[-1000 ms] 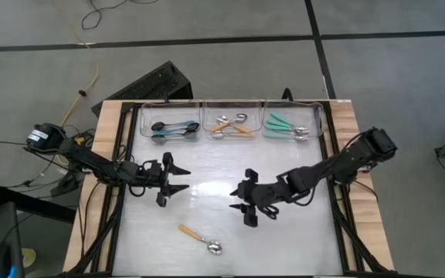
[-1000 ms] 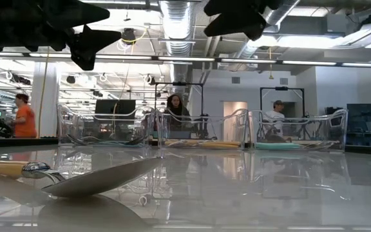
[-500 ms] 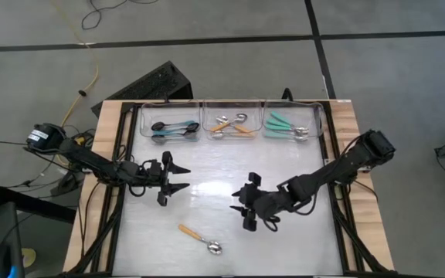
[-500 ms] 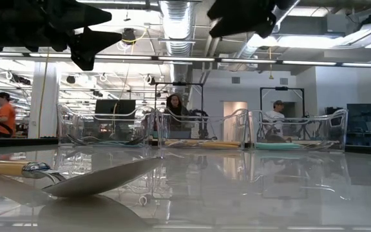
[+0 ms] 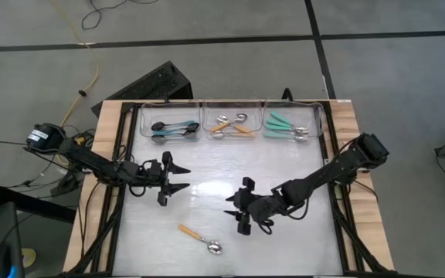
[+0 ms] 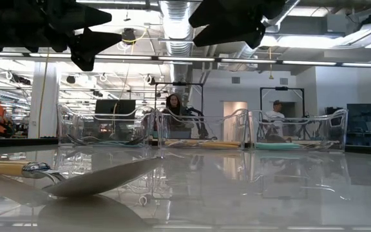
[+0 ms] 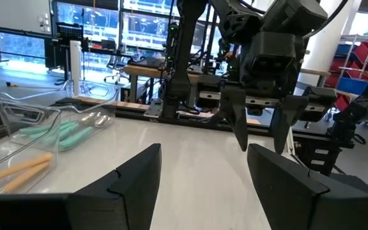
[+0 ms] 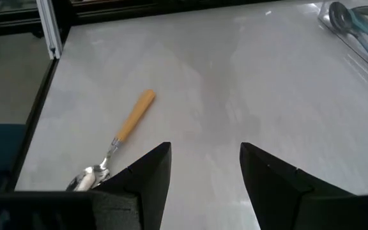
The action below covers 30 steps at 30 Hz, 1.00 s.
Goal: Sort silverware by color (type)
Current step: Put the yellow spoon into the top center transparent bin
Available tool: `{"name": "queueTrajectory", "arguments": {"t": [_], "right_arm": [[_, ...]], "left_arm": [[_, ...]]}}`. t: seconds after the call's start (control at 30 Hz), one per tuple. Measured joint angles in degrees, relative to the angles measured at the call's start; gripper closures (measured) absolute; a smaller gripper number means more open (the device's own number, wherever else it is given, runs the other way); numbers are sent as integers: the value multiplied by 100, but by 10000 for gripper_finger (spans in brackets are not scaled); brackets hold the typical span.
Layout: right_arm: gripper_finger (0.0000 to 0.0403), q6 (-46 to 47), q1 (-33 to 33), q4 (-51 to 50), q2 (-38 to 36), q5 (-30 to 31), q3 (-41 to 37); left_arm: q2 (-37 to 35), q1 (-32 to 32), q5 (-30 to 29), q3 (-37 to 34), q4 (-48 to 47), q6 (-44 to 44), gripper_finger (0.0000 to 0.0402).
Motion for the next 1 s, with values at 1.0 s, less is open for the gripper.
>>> {"name": "queueTrajectory", "arguments": {"t": [1.0], "right_arm": [[191,-858,-127,165,-72,5,0]], "left_arm": [[-146,0,0,0,431,-348,184]]}}
